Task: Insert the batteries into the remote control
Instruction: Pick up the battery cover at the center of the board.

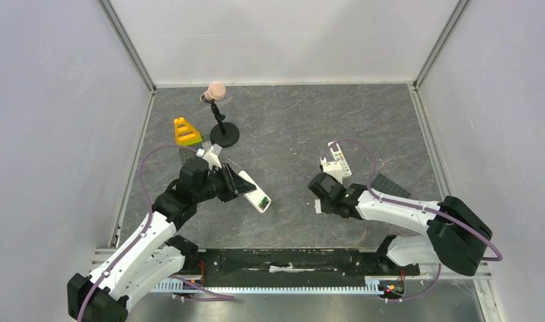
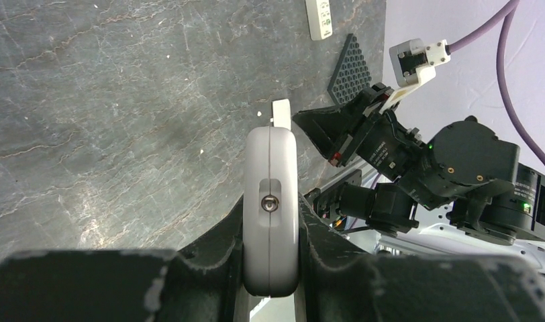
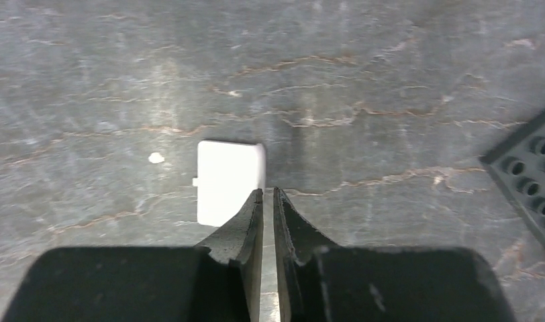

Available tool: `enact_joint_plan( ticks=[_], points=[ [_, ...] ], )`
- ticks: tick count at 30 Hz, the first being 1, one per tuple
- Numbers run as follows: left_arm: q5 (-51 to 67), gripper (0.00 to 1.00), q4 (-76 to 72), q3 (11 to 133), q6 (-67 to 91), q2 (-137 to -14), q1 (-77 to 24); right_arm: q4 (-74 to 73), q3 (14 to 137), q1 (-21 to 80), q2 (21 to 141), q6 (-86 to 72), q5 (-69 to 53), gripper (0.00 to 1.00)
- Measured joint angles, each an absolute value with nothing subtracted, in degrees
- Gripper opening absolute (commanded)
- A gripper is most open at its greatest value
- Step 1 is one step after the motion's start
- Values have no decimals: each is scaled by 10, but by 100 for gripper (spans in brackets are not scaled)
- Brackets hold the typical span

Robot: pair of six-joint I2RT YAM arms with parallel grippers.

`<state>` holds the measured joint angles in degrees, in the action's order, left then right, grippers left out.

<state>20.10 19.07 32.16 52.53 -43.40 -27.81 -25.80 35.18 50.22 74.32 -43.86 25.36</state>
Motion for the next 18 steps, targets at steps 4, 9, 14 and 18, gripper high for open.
enact_joint_plan(
  ticks=[4,9,14,18],
  points=[
    [201,2,181,321,525,-447,-278,-244,362,505,752,-437,222,11],
    [202,2,178,321,524,-454,-277,-225,369,505,766,-437,188,12],
    [202,2,175,321,521,-454,-275,-210,370,506,763,-438,163,36],
    [202,2,175,321,519,-454,-273,-215,378,507,748,-411,166,68]
  ],
)
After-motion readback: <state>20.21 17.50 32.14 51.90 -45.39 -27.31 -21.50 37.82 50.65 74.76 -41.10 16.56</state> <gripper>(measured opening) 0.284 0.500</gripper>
